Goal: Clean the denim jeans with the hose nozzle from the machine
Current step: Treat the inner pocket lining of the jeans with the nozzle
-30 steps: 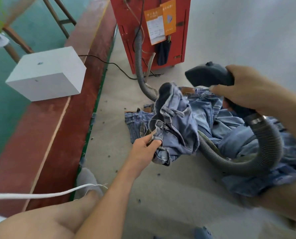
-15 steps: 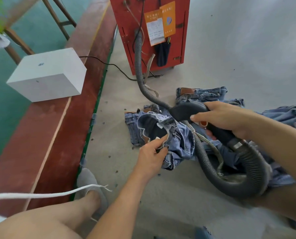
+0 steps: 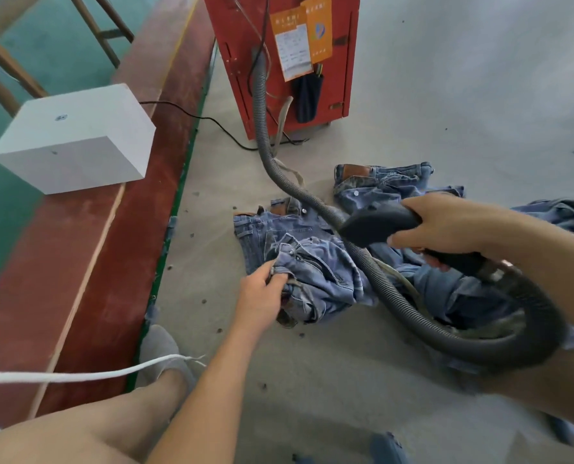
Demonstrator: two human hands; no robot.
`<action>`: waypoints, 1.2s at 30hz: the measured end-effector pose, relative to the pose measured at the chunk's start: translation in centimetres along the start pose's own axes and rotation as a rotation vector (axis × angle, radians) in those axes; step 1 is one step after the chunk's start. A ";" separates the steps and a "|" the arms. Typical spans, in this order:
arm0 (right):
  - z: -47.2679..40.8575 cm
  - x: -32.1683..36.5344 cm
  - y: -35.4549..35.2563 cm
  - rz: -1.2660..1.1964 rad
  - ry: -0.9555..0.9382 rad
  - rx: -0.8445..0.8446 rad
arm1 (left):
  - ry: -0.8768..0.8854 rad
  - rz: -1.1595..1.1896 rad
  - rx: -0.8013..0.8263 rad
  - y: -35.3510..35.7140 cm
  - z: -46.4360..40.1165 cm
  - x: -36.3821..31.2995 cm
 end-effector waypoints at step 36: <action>0.5 -2.9 5.5 0.241 -0.193 0.289 | -0.443 1.091 0.377 3.5 -1.8 4.9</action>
Point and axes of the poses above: each hand's wrist, its own z-axis away from the middle knuckle, its own y-axis out of the palm, x = y × z, the point moved 9 cm from there along -z, towards the middle knuckle, and after that the axes turned 2 degrees about -z, right-handed, at the moved point
